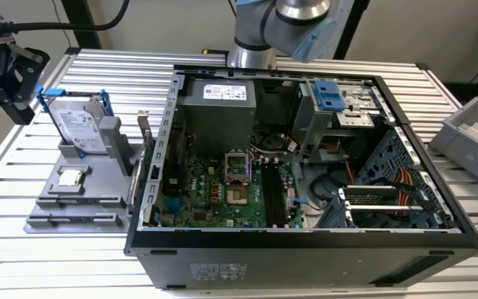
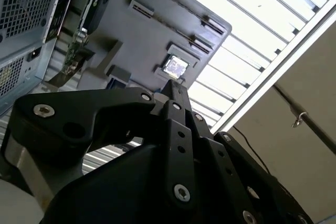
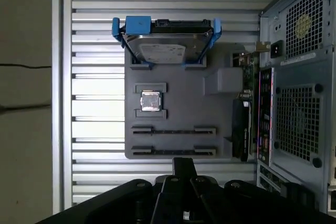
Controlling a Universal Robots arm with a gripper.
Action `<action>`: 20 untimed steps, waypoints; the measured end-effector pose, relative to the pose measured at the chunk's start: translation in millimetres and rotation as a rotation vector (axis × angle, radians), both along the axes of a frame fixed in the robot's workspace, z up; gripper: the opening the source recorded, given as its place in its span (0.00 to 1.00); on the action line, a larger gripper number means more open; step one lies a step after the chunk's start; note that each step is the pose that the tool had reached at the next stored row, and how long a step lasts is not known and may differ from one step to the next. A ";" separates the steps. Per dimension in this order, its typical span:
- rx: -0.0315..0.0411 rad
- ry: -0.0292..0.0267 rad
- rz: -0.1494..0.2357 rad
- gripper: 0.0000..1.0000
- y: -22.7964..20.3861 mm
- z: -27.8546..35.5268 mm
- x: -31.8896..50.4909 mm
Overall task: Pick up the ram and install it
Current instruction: 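Pick up the ram and move it above insertion slot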
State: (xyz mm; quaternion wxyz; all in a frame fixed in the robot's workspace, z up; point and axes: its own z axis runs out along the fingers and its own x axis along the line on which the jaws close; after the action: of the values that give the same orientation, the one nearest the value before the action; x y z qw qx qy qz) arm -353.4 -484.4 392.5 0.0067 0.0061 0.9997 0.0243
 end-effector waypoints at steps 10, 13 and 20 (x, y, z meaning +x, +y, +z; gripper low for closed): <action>0.0000 0.0000 0.000 0.00 -12.8 0.0 0.0; -0.0001 0.0001 0.000 0.00 -17.1 0.1 0.0; -0.0001 0.0001 0.000 0.00 -25.4 0.1 0.0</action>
State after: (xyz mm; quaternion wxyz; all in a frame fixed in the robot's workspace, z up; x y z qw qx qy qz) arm -353.4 -509.8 392.5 0.0067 0.0061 0.9997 0.0243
